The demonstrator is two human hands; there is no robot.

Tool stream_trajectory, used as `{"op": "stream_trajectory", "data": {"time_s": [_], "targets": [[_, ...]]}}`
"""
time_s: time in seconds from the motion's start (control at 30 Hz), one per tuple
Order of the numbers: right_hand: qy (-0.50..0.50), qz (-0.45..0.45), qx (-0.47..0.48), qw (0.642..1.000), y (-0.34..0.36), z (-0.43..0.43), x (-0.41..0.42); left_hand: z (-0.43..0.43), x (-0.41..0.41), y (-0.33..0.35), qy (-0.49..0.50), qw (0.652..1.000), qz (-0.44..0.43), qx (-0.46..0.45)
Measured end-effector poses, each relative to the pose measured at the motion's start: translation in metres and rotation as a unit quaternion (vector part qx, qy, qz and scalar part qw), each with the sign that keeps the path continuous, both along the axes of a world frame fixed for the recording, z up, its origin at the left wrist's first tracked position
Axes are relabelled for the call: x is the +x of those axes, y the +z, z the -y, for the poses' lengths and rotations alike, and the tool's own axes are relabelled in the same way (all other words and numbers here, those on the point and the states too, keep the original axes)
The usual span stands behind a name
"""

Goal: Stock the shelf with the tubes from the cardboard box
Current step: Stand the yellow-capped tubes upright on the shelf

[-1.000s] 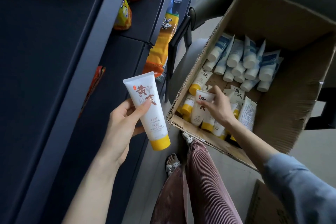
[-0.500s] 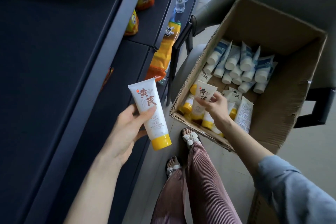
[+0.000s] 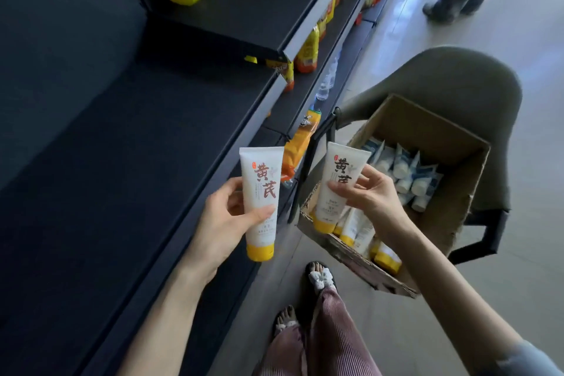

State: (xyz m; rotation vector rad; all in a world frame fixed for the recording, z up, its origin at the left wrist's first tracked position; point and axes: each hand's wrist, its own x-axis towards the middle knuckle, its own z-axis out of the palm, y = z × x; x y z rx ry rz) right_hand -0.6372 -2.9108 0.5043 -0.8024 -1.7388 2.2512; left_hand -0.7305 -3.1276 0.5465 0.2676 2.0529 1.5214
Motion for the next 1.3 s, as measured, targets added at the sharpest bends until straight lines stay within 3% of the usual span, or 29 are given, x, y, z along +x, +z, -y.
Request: {"op": "stream_trajectory", "data": {"time_s": [0.27,0.73,1.03,1.3], "targets": [[0.15,-0.073,0.055,0.984,0.09,0.028,-0.018,0.048,0.032,0.074,0.063,0.993,-0.097,-0.012],[0.372,-0.177,0.112,0.904,0.192,0.067,-0.017,0.076,0.14,0.162,0.279,0.939,-0.201,0.003],[0.463,-0.267,0.084,0.841,0.269,0.175,-0.007,0.167,0.189,0.233,0.356,0.881,-0.313,0.02],[0.492,-0.297,0.061,0.816,0.303,0.292,0.007,0.277,0.227,0.277,0.403,0.836,-0.371,0.024]]}}
